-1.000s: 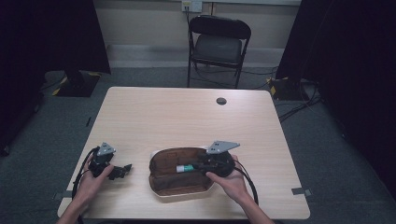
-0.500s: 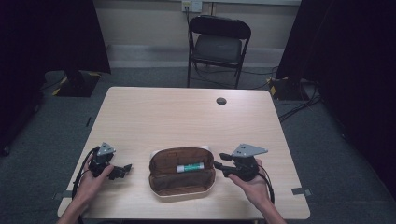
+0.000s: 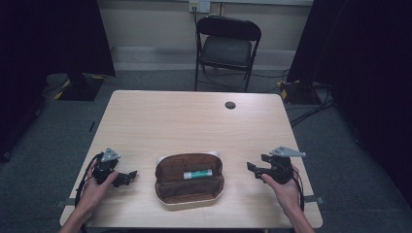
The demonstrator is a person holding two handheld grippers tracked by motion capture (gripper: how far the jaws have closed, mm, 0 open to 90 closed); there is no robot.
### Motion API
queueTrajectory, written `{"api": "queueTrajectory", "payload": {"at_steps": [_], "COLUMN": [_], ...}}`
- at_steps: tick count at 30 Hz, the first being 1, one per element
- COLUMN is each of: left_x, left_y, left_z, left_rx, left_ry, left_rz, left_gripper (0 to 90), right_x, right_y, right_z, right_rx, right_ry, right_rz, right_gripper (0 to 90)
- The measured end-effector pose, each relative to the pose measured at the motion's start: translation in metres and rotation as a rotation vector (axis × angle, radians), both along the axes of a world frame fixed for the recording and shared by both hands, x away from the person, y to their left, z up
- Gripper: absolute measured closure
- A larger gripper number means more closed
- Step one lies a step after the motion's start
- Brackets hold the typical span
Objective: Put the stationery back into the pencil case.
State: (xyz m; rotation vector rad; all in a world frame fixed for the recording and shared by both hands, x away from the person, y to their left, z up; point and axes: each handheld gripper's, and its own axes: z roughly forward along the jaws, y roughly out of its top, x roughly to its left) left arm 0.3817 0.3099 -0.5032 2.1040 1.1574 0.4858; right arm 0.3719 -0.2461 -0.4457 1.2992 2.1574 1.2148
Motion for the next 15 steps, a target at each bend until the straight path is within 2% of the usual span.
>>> {"api": "queueTrajectory", "payload": {"at_steps": [7,15], "left_x": [0.0,0.001], "left_y": [0.0,-0.001], "left_z": [0.0,-0.001], "left_rx": [0.0,-0.006], "left_ry": [0.0,-0.001], "left_rz": [0.001,0.002], "left_gripper": [0.0,0.0], "right_x": [0.009,0.015], "right_y": [-0.028,-0.045], "right_z": [-0.02,-0.039], "right_rx": [-0.056,-0.125], "right_ry": [0.04,0.093], "right_rz": [-0.092,-0.173], "right_gripper": [15.8,15.3]}}
